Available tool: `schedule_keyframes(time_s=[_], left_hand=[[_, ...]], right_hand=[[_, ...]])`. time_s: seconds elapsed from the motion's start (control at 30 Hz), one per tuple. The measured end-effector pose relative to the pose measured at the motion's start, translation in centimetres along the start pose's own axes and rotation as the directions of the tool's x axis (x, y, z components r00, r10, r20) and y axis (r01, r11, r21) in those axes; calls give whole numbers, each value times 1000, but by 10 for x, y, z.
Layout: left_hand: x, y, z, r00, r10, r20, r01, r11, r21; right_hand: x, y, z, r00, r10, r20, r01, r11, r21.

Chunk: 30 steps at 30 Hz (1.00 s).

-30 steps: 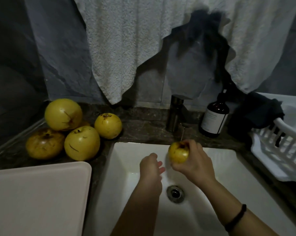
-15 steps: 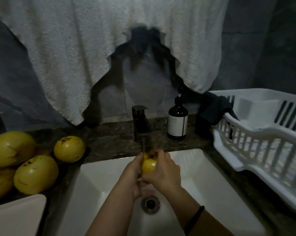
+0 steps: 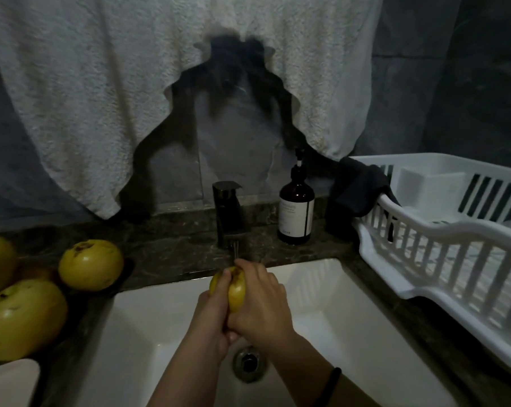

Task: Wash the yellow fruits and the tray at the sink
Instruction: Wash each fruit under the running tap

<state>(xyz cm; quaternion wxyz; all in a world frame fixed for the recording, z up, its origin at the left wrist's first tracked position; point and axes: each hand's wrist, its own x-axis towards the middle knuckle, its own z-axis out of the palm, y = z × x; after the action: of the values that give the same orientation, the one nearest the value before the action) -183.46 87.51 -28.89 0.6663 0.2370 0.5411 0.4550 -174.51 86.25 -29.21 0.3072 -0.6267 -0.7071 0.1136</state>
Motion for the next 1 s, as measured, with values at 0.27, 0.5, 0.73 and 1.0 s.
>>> schedule_keyframes(time_s=[0.27,0.5,0.73,1.0], left_hand=[[2,0,1,998,32,-47,-39,988,-150],[-1,-1,4,1000,23,-13,-26,972,-232],[-5,2,7,1000,-7,-4,6,965,-261],[-13,0,9,993,113,-22,-115,961,-253]], right_hand=[[0,-4,-10,977,108,186,-192,828,528],[0,-9,-8,961,155,228,-268,719,641],[4,-7,-9,949,202,243,-315,686,656],[5,-1,-6,946,226,233,-324,665,672]])
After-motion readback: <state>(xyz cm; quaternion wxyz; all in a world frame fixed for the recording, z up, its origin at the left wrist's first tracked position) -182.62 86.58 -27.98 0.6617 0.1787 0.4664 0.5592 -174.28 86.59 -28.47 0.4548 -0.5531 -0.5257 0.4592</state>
